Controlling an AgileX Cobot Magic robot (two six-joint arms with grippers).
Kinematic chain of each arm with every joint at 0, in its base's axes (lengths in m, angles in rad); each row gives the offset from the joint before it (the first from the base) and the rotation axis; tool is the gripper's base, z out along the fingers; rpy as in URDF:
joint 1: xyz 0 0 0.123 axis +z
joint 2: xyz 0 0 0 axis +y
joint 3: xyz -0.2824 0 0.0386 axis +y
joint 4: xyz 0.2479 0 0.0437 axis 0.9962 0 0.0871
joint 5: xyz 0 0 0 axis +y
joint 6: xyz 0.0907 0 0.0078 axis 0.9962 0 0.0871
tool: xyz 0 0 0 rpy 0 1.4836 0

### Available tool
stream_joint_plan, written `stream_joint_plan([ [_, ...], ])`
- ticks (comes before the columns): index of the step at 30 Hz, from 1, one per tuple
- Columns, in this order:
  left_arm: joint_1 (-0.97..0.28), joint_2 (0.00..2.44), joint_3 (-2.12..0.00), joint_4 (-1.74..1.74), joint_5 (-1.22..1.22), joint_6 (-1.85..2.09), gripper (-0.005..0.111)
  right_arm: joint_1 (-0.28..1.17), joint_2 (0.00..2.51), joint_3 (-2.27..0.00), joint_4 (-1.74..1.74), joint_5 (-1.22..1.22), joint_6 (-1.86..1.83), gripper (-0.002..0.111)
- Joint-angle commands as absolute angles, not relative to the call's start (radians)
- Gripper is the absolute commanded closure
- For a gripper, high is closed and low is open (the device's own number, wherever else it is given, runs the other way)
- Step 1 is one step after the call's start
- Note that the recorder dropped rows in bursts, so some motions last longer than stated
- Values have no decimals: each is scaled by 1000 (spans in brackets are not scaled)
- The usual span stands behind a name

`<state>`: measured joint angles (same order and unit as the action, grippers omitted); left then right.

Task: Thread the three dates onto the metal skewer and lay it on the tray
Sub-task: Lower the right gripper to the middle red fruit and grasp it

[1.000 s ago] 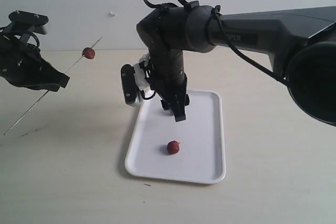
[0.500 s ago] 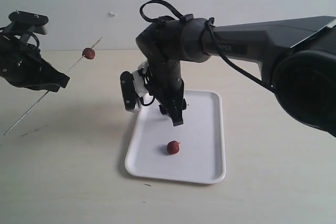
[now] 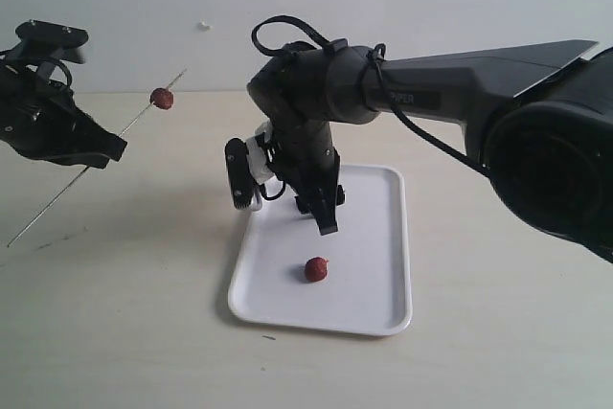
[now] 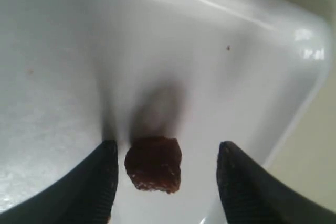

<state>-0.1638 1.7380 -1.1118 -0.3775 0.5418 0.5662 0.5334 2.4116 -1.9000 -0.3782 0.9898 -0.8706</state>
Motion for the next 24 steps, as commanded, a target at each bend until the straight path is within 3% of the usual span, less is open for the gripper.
stream_joint_plan([
  [1, -161, 1729, -1117, -380, 537, 564, 107, 534, 2423, -1904, -374, 1011, -866, 53],
  [24, -161, 1729, -1117, -380, 539, 564, 107, 534, 2423, -1904, -352, 983, -870, 57],
])
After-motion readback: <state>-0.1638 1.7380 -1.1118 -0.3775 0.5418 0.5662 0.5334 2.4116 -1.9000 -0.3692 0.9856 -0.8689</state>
